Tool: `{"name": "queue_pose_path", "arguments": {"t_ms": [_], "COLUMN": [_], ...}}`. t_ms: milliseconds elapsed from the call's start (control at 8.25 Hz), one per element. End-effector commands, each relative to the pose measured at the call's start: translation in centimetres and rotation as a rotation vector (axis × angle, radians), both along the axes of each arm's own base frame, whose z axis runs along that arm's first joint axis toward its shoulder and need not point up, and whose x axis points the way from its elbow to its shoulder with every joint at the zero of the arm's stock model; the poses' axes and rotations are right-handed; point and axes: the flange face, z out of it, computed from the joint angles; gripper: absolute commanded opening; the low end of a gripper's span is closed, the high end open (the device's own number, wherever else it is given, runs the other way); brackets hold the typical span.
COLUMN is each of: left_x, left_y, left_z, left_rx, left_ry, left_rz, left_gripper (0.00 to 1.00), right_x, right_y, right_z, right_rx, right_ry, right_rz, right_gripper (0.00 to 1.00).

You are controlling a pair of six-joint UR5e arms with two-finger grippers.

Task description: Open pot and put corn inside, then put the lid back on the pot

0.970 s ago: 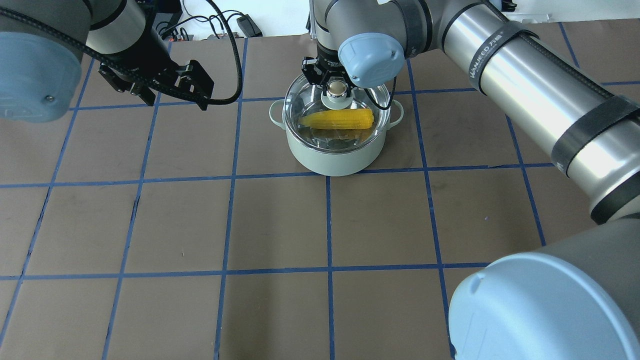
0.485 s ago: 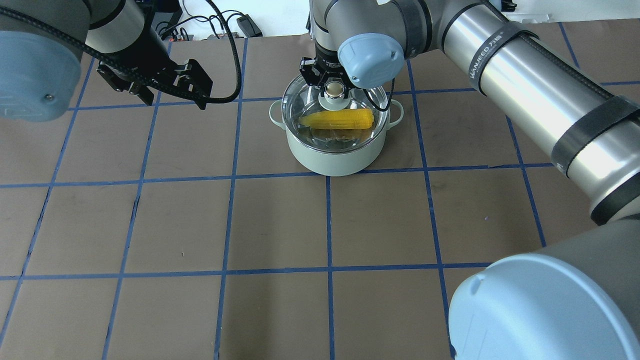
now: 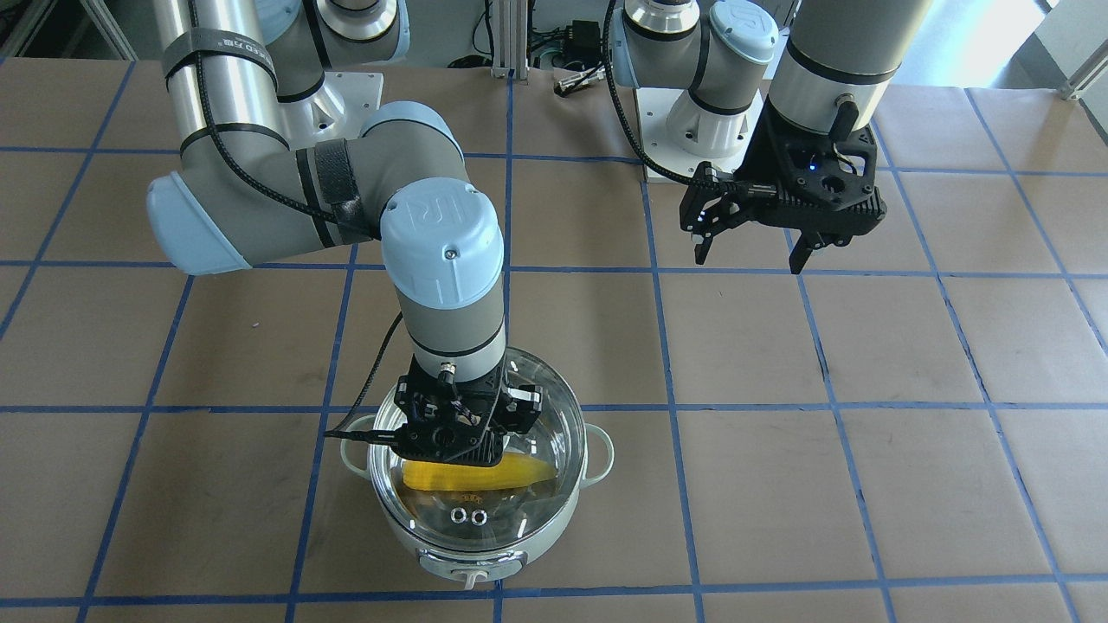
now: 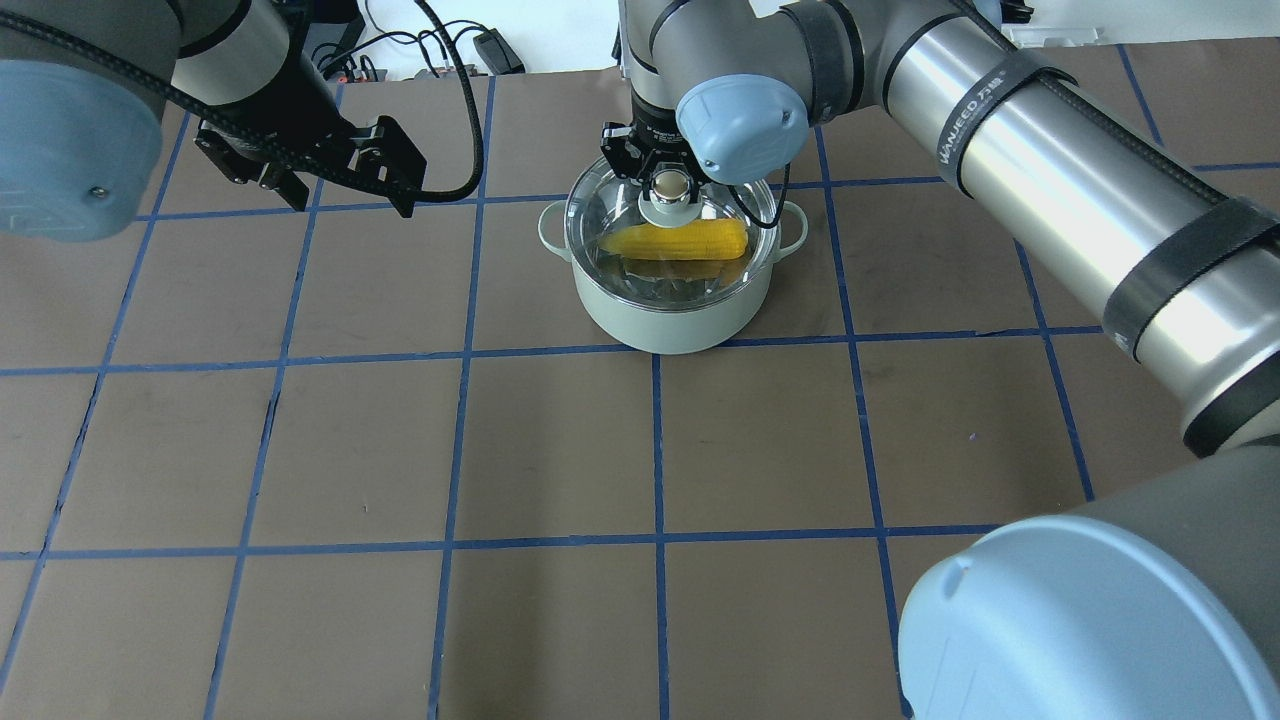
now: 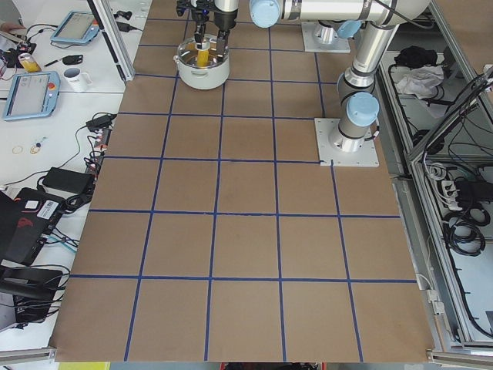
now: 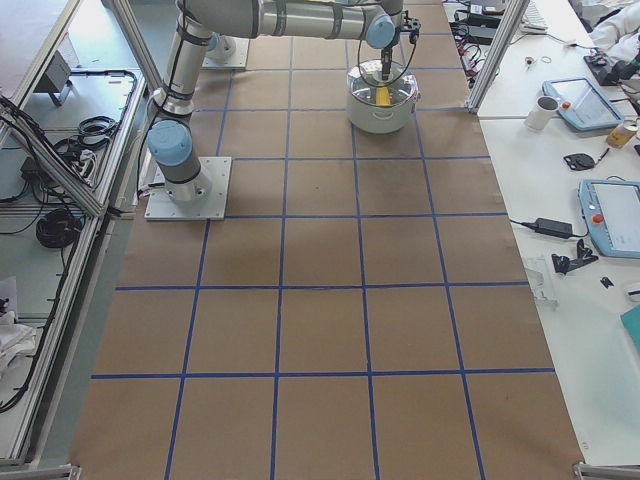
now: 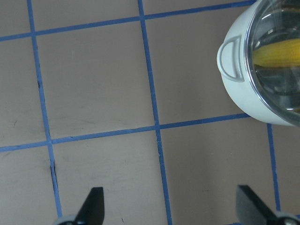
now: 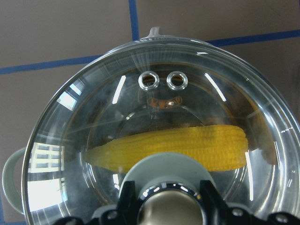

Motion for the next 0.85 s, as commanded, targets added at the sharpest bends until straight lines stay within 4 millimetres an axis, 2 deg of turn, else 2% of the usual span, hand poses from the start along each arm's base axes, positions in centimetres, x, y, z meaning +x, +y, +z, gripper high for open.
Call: {"name": "queue_pose_path", "arguments": {"t_ms": [0,727], "left_x": [0.02,-0.05], "left_y": [-0.58,-0.95], "left_z": [-1.04,-1.33], "left_rx": [0.025,0.027], "left_ry": [-0.003,0.003], "left_rz": [0.003,0.001], "left_gripper": [1.00,1.00], "right_x": [-0.11,0.02], "right_y": [-0.11,-0.23], "right_z": [0.06,0.24], "right_rx": [-0.007,-0.027], "right_ry": [0.002,-0.005], "right_rz": [0.005,-0.012], "right_gripper": [0.44,0.44]}}
